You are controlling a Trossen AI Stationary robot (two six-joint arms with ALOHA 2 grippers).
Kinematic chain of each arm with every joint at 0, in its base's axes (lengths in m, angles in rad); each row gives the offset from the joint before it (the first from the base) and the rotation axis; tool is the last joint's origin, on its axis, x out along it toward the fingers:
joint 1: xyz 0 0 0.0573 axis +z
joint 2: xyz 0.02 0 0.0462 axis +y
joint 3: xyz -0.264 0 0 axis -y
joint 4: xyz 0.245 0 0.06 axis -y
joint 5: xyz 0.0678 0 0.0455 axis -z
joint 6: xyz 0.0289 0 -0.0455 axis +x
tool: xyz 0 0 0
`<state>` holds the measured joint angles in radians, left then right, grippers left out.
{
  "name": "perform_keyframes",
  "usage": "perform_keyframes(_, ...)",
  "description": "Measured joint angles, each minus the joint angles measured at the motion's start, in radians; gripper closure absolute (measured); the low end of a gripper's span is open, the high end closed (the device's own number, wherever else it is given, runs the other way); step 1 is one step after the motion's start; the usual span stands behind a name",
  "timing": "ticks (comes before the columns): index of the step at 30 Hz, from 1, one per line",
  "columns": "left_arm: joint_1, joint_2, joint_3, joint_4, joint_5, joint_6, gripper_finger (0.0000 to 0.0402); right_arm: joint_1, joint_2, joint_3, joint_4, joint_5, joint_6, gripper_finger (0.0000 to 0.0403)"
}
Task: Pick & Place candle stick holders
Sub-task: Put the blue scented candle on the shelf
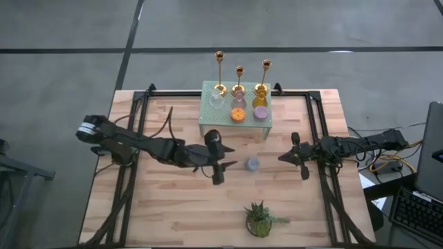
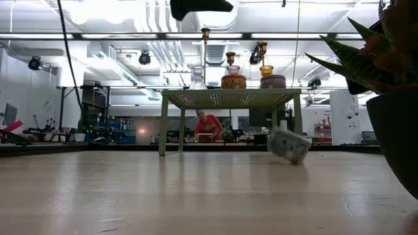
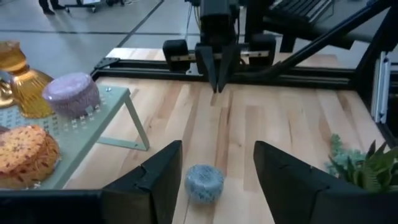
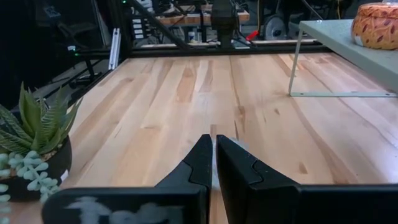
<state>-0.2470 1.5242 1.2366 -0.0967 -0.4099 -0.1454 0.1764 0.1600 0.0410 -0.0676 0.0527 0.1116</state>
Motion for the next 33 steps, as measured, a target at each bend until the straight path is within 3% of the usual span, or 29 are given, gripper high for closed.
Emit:
perform_keyframes(7, 0.010, 0.095, 0.000, 0.106, 0.000, 0.018, 0.0177, 0.000, 0.000, 0.000, 0.001, 0.000, 0.000, 0.0385)
perform_keyframes(12, 0.048, 0.202, -0.001, 0.165, 0.007, 0.005, 0.0127, 0.000, 0.000, 0.000, 0.001, 0.000, 0.000, 0.0385)
perform_keyframes(18, 0.122, 0.314, -0.001, 0.197, -0.027, -0.127, 0.0074, 0.000, 0.000, 0.000, 0.001, 0.000, 0.000, 0.0385)
perform_keyframes(33, 0.150, 0.506, 0.006, 0.386, -0.007, -0.141, 0.0065, 0.000, 0.000, 0.000, 0.001, 0.001, 0.000, 0.0385)
